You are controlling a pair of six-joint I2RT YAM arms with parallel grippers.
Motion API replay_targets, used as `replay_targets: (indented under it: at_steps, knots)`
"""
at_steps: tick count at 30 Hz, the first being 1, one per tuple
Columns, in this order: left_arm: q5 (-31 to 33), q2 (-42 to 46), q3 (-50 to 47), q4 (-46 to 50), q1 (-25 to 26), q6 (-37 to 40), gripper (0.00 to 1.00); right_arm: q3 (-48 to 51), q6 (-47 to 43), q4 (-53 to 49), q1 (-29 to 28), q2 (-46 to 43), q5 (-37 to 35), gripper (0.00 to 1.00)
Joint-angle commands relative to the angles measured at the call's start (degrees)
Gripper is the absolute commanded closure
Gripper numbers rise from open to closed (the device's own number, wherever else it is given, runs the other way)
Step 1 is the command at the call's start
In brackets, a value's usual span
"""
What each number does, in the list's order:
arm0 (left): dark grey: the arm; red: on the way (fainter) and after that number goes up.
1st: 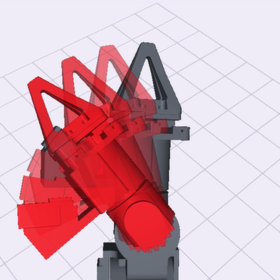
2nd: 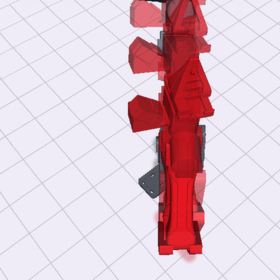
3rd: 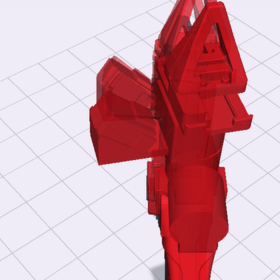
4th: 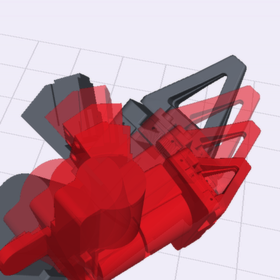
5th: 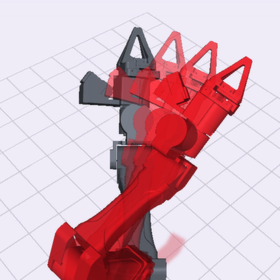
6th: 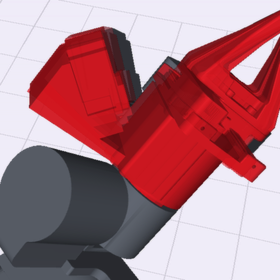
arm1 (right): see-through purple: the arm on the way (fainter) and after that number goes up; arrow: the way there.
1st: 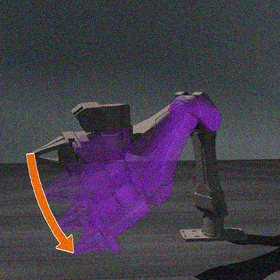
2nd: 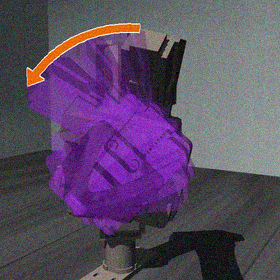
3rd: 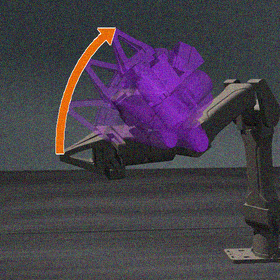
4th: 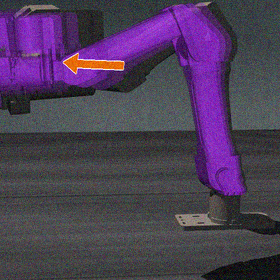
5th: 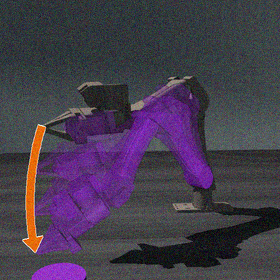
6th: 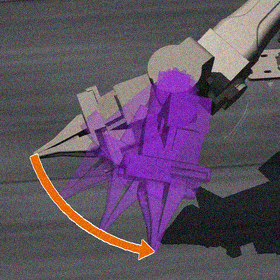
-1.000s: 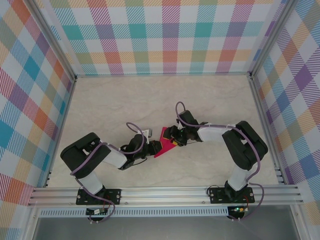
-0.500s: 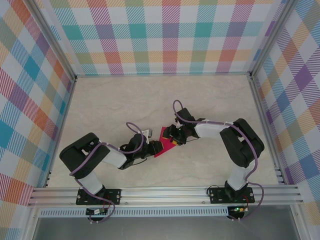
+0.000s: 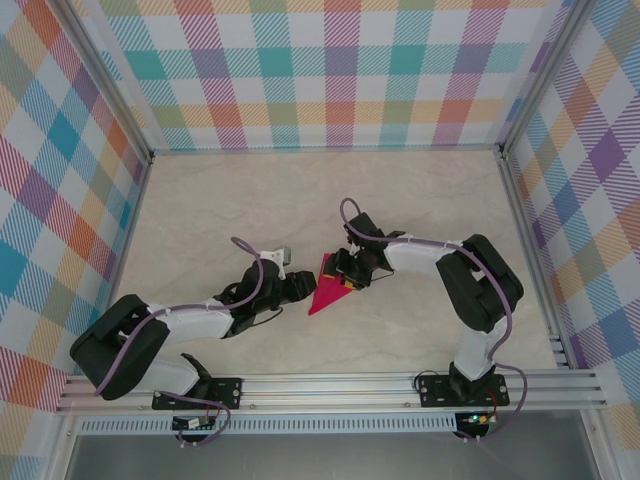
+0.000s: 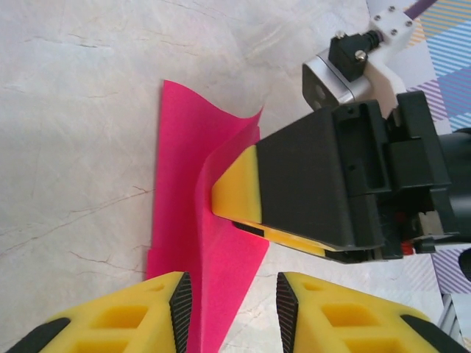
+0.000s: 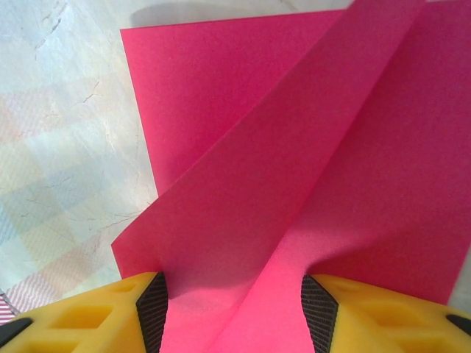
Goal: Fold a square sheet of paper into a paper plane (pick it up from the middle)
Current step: Fourth fold the wing at the center of the table.
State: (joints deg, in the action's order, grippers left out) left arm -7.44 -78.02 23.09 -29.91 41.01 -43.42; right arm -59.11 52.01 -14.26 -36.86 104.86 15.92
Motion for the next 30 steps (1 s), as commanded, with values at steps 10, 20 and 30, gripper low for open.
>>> replay_targets:
  at_steps: [10, 20, 30]
  knots:
    - [-13.23, -8.99, 7.44, -1.49, -0.62, 0.67, 0.85, -2.32, 0.8, -13.61, -0.33, 6.57, -7.66, 0.45]
    - [-9.73, -13.85, 9.49, 4.12, -0.59, 2.24, 0.92, -2.42, 1.25, -14.38, -0.31, 7.25, -7.87, 0.45]
    - [-10.08, -15.32, 9.6, 4.29, -0.58, 1.58, 0.91, -2.59, 0.81, -15.03, -0.32, 8.15, -7.97, 0.46]
